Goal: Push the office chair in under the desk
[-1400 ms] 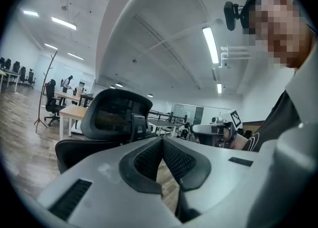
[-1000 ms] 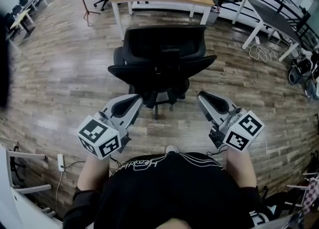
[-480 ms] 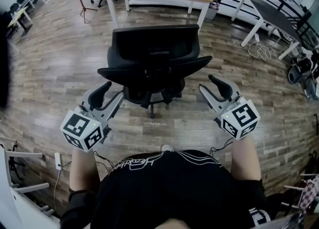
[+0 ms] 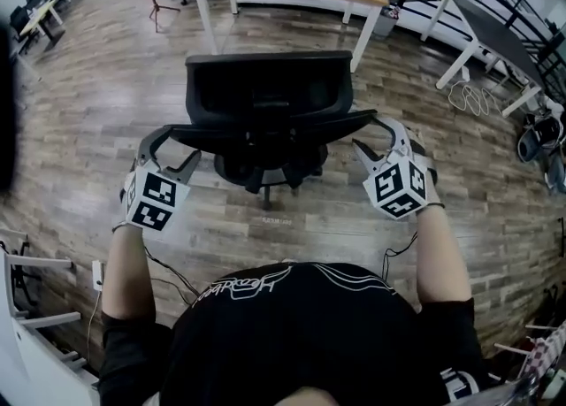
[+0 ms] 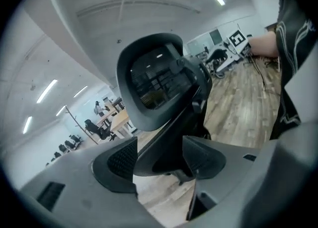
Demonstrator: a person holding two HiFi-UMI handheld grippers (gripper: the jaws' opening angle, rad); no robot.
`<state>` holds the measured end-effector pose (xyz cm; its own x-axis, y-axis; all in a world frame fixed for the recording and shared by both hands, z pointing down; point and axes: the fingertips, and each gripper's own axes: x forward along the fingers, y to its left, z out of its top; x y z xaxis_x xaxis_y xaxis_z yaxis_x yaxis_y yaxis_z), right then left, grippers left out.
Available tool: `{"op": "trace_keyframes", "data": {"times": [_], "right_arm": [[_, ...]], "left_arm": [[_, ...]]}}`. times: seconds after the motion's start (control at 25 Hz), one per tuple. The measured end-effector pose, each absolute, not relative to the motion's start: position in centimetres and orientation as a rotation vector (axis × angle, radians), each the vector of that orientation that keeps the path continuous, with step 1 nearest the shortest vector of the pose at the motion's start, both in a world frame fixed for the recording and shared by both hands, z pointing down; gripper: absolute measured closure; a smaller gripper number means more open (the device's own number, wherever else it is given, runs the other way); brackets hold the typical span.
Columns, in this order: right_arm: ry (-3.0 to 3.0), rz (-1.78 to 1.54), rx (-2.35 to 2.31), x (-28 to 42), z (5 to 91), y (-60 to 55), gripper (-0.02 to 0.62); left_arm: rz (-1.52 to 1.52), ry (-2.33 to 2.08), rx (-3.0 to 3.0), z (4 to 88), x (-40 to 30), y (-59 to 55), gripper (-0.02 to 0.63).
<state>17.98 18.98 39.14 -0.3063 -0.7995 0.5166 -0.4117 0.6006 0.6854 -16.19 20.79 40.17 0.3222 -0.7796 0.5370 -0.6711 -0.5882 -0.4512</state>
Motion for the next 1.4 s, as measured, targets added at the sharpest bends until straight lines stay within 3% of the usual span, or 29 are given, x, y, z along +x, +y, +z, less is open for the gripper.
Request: {"op": "trace_keyframes", "data": {"times": [0.2,0.48,1.4], "right_arm": [[-1.839,-0.588,0.844,18.7,41.8,16.4,0.337],[-1.792,-0.655,0.776,18.9,43.0,14.5,0.337],[-1.838,-0.621,0.706,18.6,43.7,13.3,0.362]], "left_arm": [[-1.356,1.207,-2.277,43.2,-17.4,18.6,0.344],[-1.458,1.072,-2.158,44.7,-18.1,16.8,0.344],[-1.587,0.96,-2.124,45.9,-18.3,15.0,0.388]]}}
